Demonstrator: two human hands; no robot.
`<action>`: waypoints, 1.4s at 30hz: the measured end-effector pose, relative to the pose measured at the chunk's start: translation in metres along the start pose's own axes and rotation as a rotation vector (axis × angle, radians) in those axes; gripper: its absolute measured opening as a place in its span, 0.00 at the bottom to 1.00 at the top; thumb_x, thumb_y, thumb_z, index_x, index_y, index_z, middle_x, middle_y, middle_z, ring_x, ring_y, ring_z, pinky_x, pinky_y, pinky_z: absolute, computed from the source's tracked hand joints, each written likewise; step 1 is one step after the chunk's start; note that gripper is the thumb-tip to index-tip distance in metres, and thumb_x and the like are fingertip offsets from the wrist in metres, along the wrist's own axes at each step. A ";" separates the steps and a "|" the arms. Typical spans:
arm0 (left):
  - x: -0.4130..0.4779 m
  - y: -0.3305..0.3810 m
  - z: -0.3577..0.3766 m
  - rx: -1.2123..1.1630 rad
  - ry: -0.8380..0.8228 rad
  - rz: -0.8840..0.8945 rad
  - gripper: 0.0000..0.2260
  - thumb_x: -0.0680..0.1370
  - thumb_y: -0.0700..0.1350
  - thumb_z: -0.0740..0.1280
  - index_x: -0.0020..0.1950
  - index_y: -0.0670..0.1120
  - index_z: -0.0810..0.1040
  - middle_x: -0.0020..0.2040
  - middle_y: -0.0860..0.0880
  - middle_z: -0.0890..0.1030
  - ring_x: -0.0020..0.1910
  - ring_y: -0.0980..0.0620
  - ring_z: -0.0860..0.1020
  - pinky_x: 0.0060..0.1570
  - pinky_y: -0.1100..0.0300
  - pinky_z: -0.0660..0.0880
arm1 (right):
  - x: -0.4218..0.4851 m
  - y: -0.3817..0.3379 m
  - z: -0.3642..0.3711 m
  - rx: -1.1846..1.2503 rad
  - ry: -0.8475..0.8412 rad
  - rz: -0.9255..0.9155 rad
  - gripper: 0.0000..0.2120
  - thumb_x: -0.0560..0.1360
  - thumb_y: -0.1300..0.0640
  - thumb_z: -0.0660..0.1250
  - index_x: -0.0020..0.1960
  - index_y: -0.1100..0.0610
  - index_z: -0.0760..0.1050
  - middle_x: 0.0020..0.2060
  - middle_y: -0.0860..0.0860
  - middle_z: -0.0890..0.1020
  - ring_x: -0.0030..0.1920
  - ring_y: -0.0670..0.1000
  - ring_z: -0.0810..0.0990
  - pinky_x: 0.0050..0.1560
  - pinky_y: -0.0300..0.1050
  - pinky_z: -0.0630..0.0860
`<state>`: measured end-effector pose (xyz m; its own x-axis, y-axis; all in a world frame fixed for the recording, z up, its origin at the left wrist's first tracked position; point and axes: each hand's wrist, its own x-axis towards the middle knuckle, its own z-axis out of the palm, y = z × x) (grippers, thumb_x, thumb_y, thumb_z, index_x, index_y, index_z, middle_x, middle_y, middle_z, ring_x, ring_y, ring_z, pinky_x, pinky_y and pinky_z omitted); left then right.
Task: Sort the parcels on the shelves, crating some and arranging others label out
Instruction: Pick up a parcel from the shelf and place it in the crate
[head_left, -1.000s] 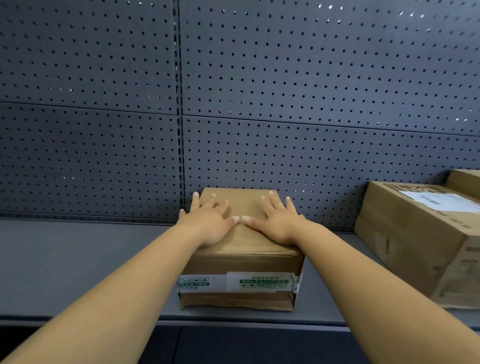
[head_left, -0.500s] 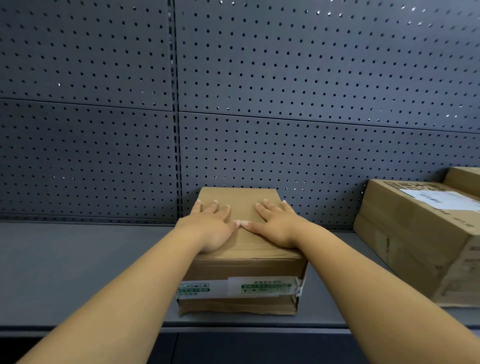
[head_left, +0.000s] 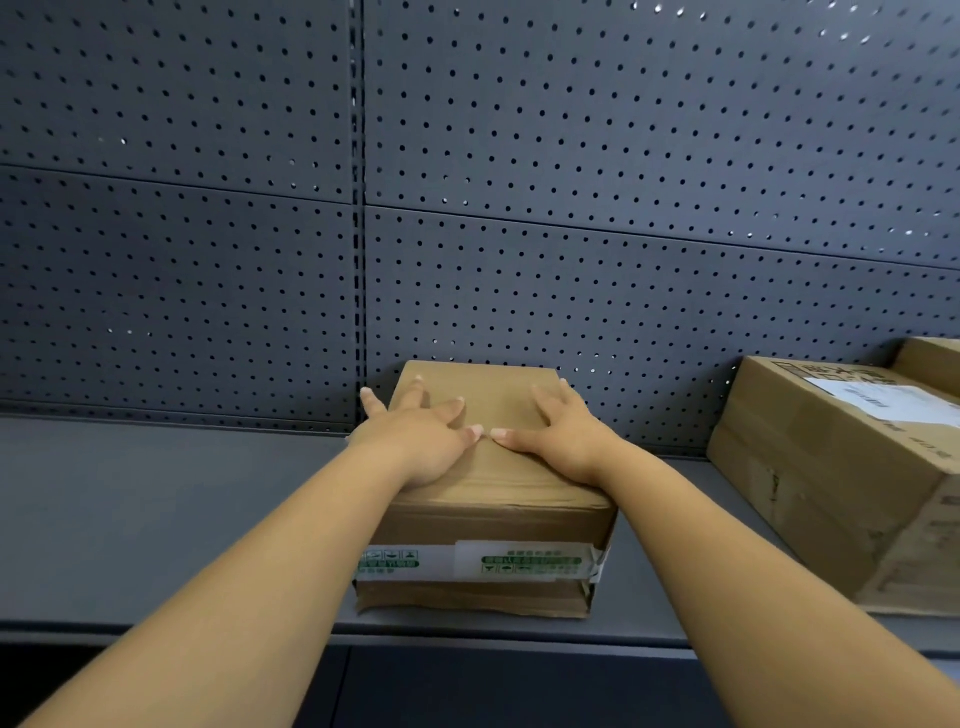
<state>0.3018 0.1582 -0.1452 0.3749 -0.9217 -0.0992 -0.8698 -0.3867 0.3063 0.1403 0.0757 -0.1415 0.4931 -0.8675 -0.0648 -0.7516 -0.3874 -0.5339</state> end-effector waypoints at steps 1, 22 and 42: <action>-0.001 0.000 0.000 -0.010 0.009 -0.009 0.26 0.77 0.68 0.49 0.75 0.67 0.52 0.79 0.56 0.40 0.76 0.35 0.39 0.71 0.37 0.55 | 0.000 0.003 -0.001 0.096 0.032 0.005 0.45 0.71 0.34 0.66 0.79 0.47 0.48 0.79 0.50 0.42 0.77 0.58 0.55 0.72 0.54 0.58; -0.006 0.031 0.013 -0.667 0.085 0.022 0.33 0.73 0.70 0.58 0.73 0.55 0.65 0.74 0.50 0.65 0.69 0.47 0.69 0.63 0.54 0.66 | -0.031 0.007 -0.091 0.629 0.053 -0.088 0.28 0.77 0.44 0.63 0.73 0.55 0.67 0.66 0.48 0.73 0.63 0.51 0.73 0.61 0.45 0.64; -0.003 0.024 -0.008 -1.405 0.077 -0.100 0.14 0.81 0.54 0.59 0.48 0.46 0.78 0.42 0.44 0.81 0.42 0.46 0.78 0.45 0.53 0.74 | -0.002 -0.045 -0.080 0.296 -0.080 -0.407 0.29 0.76 0.45 0.67 0.75 0.50 0.65 0.71 0.47 0.70 0.71 0.48 0.68 0.72 0.47 0.61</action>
<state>0.2829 0.1517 -0.1304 0.4712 -0.8710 -0.1390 0.1845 -0.0567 0.9812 0.1382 0.0696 -0.0505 0.7608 -0.6337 0.1401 -0.3412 -0.5742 -0.7442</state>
